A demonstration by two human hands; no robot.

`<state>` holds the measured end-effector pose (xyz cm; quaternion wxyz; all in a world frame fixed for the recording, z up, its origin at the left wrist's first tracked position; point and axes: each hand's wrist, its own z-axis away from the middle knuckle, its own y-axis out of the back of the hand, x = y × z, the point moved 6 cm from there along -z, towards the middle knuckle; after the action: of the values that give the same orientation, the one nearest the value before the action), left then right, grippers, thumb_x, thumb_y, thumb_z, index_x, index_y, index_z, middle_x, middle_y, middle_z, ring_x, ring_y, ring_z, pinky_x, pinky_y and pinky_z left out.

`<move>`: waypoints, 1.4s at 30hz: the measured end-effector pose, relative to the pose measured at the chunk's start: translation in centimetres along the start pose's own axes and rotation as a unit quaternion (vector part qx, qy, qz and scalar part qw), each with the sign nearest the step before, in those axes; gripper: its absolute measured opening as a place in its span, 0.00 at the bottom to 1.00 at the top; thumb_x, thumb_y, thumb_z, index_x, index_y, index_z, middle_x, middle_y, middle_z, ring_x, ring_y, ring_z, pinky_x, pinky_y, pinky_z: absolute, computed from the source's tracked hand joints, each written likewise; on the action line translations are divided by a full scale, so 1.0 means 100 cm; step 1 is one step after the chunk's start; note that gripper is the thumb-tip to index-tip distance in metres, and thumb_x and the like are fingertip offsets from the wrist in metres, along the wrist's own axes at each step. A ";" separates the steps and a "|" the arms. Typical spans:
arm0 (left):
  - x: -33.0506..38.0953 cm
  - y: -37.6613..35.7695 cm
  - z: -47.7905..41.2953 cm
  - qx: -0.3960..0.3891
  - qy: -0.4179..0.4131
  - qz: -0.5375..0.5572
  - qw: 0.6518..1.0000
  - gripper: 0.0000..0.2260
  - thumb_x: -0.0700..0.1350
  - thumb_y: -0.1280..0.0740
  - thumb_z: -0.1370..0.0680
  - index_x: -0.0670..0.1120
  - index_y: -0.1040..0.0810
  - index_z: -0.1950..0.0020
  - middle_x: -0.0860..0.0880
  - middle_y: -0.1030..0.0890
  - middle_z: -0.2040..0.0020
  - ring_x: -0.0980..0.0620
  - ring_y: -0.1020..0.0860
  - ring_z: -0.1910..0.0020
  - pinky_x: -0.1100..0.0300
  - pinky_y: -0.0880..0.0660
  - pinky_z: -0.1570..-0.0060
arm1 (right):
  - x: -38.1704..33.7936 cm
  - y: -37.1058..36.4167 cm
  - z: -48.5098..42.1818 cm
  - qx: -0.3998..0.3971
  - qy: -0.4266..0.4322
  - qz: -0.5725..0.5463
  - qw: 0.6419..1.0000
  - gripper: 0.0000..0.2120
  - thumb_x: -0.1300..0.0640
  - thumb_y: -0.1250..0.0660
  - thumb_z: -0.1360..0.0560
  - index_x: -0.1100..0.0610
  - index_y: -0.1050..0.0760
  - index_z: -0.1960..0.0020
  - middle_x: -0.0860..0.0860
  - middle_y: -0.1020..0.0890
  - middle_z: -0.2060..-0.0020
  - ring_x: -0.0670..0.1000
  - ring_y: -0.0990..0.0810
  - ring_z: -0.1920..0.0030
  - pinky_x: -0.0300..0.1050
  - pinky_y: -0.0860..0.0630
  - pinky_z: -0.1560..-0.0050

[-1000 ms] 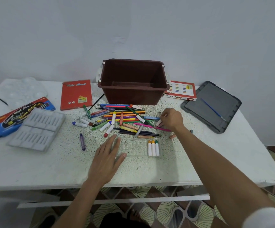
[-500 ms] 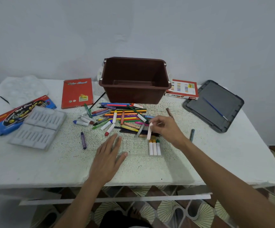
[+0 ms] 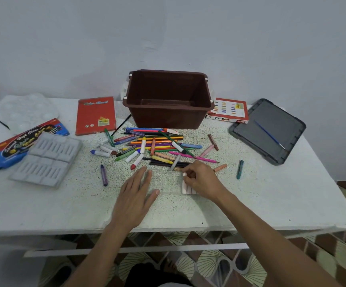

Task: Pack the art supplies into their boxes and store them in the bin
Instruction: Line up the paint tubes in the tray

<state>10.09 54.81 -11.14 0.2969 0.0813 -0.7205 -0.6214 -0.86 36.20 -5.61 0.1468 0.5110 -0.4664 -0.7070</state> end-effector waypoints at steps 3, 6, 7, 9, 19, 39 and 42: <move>0.000 0.000 0.000 -0.002 0.001 0.000 1.000 0.33 0.67 0.59 0.19 0.50 0.48 0.19 0.52 0.51 0.19 0.53 0.50 0.21 0.54 0.51 0.26 | 0.000 -0.005 0.002 0.009 0.017 0.021 1.000 0.11 0.58 0.32 0.23 0.59 0.19 0.42 0.52 0.25 0.52 0.50 0.26 0.53 0.40 0.33 0.54; 0.001 0.000 0.000 -0.002 0.002 0.002 1.000 0.33 0.67 0.59 0.19 0.50 0.49 0.19 0.52 0.53 0.19 0.53 0.51 0.21 0.54 0.52 0.26 | -0.002 -0.009 0.006 0.027 0.040 0.046 0.998 0.13 0.58 0.31 0.23 0.59 0.20 0.39 0.54 0.26 0.52 0.53 0.28 0.51 0.41 0.34 0.51; 0.000 0.000 0.000 -0.003 0.002 0.002 1.000 0.33 0.67 0.59 0.19 0.50 0.49 0.19 0.52 0.53 0.19 0.53 0.51 0.21 0.54 0.52 0.26 | -0.003 -0.010 0.009 0.039 0.049 0.055 0.997 0.13 0.59 0.31 0.23 0.60 0.19 0.39 0.55 0.25 0.52 0.53 0.28 0.52 0.41 0.34 0.51; 0.001 0.000 0.000 -0.002 0.002 0.001 1.000 0.33 0.67 0.60 0.19 0.50 0.50 0.19 0.52 0.53 0.19 0.53 0.52 0.21 0.54 0.53 0.26 | -0.005 -0.012 0.015 0.066 0.064 0.075 0.993 0.10 0.61 0.30 0.24 0.62 0.18 0.43 0.56 0.24 0.53 0.55 0.27 0.53 0.43 0.31 0.51; 0.001 0.000 0.001 0.001 0.005 -0.006 1.000 0.33 0.67 0.60 0.19 0.50 0.49 0.19 0.53 0.52 0.19 0.54 0.51 0.21 0.55 0.52 0.26 | -0.016 -0.022 0.030 0.133 0.093 0.192 0.968 0.04 0.59 0.29 0.27 0.61 0.19 0.55 0.54 0.21 0.57 0.55 0.24 0.57 0.50 0.22 0.55; 0.001 0.003 0.000 0.009 -0.001 -0.016 1.000 0.29 0.60 0.60 0.17 0.47 0.48 0.19 0.49 0.50 0.19 0.53 0.50 0.21 0.53 0.49 0.23 | -0.005 0.005 -0.073 0.131 0.021 0.244 0.961 0.12 0.55 0.36 0.21 0.60 0.21 0.43 0.57 0.20 0.52 0.59 0.22 0.52 0.51 0.27 0.54; 0.001 0.003 0.000 0.016 -0.001 -0.018 1.000 0.27 0.58 0.57 0.16 0.46 0.45 0.20 0.48 0.46 0.19 0.52 0.47 0.21 0.52 0.46 0.24 | -0.008 0.009 -0.074 0.152 0.023 0.229 0.961 0.09 0.58 0.35 0.23 0.61 0.20 0.47 0.57 0.20 0.54 0.60 0.23 0.55 0.51 0.28 0.56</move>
<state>10.10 54.86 -10.80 0.2835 0.0981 -0.7290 -0.6153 5.54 32.47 -4.72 0.2361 0.4228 -0.6695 -0.5633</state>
